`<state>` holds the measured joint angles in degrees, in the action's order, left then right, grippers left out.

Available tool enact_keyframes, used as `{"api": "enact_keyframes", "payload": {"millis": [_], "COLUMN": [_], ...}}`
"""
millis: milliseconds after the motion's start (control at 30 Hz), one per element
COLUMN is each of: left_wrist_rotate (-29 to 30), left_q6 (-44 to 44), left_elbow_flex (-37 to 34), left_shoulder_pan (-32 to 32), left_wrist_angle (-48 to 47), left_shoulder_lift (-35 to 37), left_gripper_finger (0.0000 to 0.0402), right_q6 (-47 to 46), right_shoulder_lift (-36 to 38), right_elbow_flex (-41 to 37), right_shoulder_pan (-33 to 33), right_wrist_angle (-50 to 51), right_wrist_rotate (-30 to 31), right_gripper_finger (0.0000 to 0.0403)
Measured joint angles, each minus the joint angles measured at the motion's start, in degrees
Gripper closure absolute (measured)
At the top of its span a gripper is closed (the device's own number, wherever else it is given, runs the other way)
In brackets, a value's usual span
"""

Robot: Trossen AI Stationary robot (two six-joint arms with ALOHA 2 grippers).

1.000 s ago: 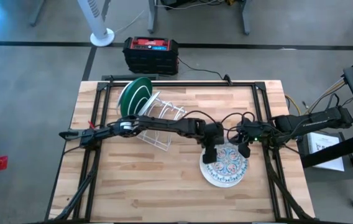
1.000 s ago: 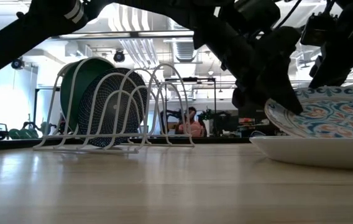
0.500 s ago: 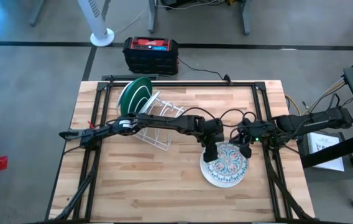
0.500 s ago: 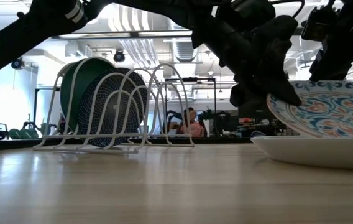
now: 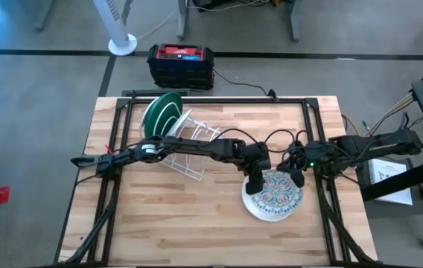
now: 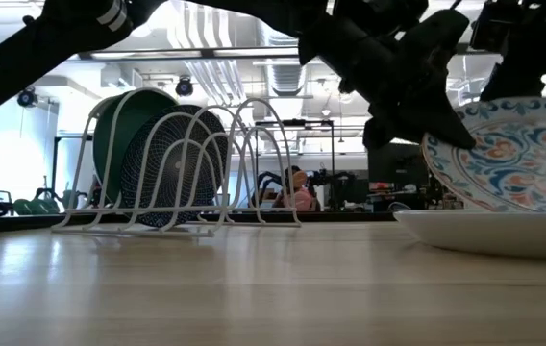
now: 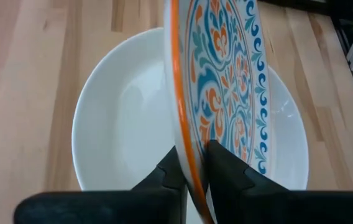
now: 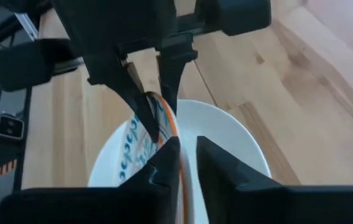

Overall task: Sort dishes
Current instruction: Put the blue orange patterned plate in the dish rack

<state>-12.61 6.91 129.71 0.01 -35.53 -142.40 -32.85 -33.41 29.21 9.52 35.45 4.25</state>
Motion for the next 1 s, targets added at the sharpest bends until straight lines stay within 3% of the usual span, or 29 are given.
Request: {"api": "enact_keyframes", "payload": {"millis": [433,1000], "left_wrist_rotate": [0.5,6.3], "left_q6": [-0.3,-0.9], "left_elbow_flex": [0.1,-0.1], "left_shoulder_pan": [-0.1,-1.5], "left_wrist_angle": [-0.9,-2.2], "left_shoulder_lift": [1.0,3.7], "left_gripper_finger": [0.0388,0.0388], "right_q6": [-0.6,-1.1], "right_shoulder_lift": [0.0,2.0], "right_elbow_flex": [4.9,13.9], "right_shoulder_pan": [-0.1,0.0], "right_wrist_angle": [3.3,14.1], "right_wrist_rotate": [0.4,3.9], "right_gripper_finger": [0.0267,0.0249]}}
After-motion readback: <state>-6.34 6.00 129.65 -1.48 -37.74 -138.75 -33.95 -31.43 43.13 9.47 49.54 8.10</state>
